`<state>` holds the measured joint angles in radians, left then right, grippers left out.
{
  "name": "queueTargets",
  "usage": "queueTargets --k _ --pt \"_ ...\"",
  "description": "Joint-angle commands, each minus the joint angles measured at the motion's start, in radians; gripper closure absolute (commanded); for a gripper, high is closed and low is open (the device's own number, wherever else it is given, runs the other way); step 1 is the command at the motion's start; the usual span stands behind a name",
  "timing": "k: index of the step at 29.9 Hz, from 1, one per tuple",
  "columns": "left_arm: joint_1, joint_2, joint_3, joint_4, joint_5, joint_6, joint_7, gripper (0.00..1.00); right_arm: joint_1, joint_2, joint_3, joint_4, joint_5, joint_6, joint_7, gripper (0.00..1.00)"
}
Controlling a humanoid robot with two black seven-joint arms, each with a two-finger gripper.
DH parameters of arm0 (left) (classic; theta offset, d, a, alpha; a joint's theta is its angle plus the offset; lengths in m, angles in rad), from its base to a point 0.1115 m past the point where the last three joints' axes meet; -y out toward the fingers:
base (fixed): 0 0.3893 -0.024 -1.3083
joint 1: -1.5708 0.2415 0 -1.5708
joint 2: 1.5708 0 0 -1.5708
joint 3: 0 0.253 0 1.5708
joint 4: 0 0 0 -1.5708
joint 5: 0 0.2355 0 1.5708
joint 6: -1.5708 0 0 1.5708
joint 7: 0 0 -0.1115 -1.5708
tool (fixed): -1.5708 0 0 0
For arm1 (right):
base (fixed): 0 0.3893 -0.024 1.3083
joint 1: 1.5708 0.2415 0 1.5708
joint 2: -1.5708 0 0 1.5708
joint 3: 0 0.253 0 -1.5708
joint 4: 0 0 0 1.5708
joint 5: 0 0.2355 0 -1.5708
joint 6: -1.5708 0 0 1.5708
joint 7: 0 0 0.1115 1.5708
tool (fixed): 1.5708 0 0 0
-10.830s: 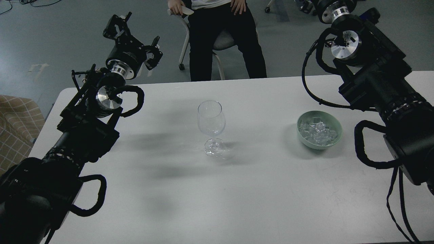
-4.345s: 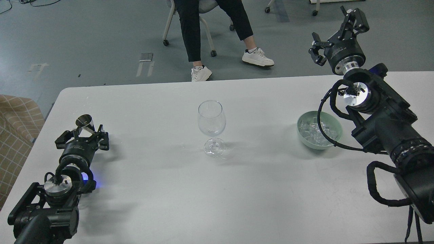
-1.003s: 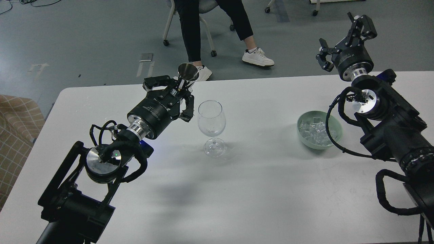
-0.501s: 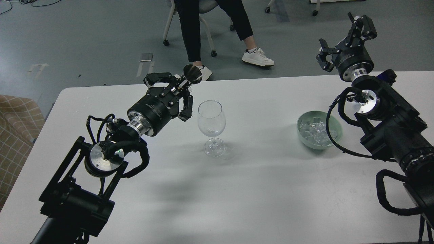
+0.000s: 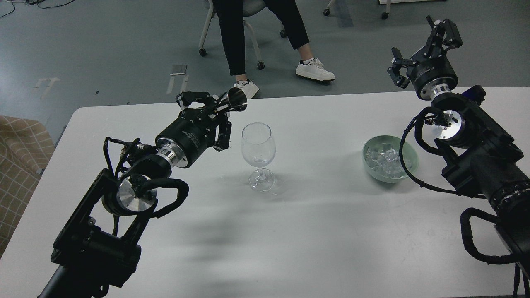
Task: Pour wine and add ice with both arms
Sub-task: 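Carry the jigger cup above the wine glass rim with the left gripper, then tilt the jigger cup over the wine glass to pour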
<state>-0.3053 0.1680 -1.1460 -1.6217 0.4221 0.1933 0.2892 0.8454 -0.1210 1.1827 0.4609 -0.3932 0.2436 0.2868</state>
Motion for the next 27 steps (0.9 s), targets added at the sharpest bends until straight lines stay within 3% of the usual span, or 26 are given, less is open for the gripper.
queueTargets --k 1,27 --pt "-0.014 0.001 0.000 0.000 0.017 -0.002 0.002 0.83 -0.009 0.001 0.000 0.005 -0.001 0.000 0.000 0.00" --pt "-0.031 0.007 0.055 0.003 0.262 -0.055 0.001 0.83 -0.014 -0.012 0.002 0.010 0.002 0.000 0.000 0.00"
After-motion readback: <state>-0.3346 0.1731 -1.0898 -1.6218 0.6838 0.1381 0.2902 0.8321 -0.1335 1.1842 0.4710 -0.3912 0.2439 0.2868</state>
